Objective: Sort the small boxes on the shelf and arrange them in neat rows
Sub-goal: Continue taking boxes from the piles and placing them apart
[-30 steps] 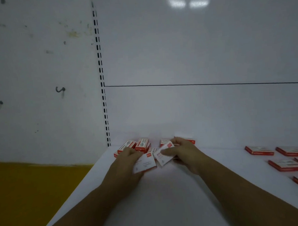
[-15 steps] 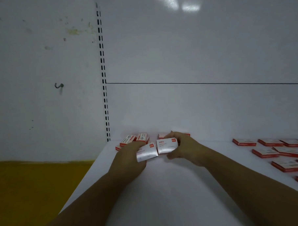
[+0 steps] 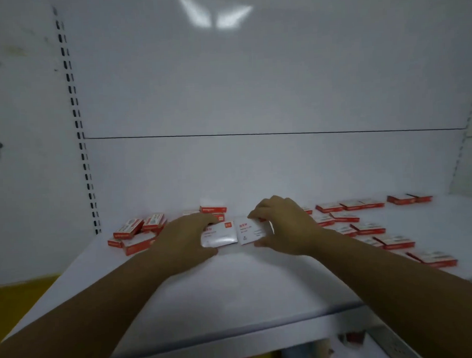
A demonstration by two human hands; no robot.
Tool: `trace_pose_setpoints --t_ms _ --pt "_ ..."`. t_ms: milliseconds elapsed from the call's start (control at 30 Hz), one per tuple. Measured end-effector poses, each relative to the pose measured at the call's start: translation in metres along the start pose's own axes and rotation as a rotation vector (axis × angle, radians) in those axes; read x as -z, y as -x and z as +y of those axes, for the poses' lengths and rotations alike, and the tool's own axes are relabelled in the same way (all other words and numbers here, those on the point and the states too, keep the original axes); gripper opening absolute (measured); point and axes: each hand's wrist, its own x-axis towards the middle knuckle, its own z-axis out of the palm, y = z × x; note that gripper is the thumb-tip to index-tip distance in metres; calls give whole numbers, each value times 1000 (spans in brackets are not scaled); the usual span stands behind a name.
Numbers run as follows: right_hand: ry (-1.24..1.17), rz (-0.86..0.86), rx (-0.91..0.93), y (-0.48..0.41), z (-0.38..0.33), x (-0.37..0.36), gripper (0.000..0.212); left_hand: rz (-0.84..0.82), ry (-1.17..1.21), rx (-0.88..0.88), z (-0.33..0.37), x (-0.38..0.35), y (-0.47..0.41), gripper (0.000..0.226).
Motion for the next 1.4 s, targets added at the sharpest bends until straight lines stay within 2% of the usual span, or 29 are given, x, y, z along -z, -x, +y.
trace_pose_setpoints --t_ms 300,533,667,833,1067,1300,1400 --pt "58 29 -165 120 122 71 57 -6 -3 -120 163 -56 -55 54" --pt "87 35 -280 188 199 104 51 -13 74 -139 267 -105 -101 48" --pt "84 51 -304 206 242 105 50 -45 65 -141 295 -128 -130 50" --pt "80 1 -380 208 296 94 51 -122 109 -136 314 -154 -175 41" --pt "88 -71 -441 201 380 87 59 -287 51 -207 345 -194 -253 52" --pt "93 -185 -516 211 477 86 54 -382 27 -186 389 -252 -305 54" --pt "88 -239 -461 210 517 84 40 -393 6 -140 406 -271 -322 57"
